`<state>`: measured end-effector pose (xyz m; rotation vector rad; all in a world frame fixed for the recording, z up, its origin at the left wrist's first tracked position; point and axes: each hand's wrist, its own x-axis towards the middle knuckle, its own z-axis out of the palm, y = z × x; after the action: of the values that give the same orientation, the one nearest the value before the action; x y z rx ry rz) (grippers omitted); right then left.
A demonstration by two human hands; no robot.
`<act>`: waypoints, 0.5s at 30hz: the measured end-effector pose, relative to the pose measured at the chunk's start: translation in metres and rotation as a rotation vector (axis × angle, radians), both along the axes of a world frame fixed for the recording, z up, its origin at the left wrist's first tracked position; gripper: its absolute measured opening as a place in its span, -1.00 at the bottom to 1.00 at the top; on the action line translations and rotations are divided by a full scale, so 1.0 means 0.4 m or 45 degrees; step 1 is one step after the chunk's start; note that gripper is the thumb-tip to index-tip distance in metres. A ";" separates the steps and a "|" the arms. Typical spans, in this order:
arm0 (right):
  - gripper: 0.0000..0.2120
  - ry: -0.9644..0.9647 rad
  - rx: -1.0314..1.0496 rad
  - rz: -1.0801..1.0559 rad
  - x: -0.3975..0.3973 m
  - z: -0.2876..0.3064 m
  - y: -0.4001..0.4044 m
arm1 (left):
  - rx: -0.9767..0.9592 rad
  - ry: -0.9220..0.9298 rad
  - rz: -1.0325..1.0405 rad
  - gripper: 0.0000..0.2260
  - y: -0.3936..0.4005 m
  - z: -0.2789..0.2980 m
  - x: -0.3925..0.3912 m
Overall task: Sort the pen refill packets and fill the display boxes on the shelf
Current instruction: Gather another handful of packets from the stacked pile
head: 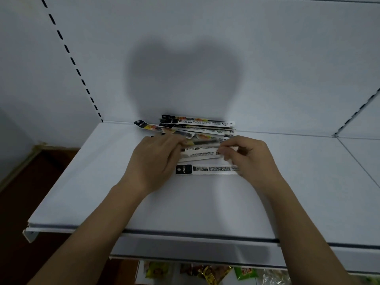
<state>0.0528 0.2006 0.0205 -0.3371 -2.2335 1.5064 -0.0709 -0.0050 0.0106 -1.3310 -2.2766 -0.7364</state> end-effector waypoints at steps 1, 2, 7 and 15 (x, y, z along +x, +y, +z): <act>-0.82 0.017 -0.063 -0.014 -0.002 0.001 -0.007 | -0.062 0.007 -0.055 -0.69 0.005 0.002 0.005; -0.82 0.032 -0.114 -0.017 -0.004 0.004 -0.013 | -0.107 0.030 -0.084 -0.68 0.010 0.001 0.008; -0.66 0.098 -0.201 0.047 -0.006 0.002 -0.001 | -0.093 0.173 0.033 -0.89 0.014 -0.009 -0.008; -0.63 -0.366 0.571 0.270 0.003 -0.035 0.040 | 0.186 -0.436 0.517 -0.78 -0.021 0.020 -0.020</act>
<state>0.0539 0.2165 0.0067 -0.1885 -2.8279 1.0513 -0.0787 -0.0132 0.0185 -0.6808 -2.5804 -1.0170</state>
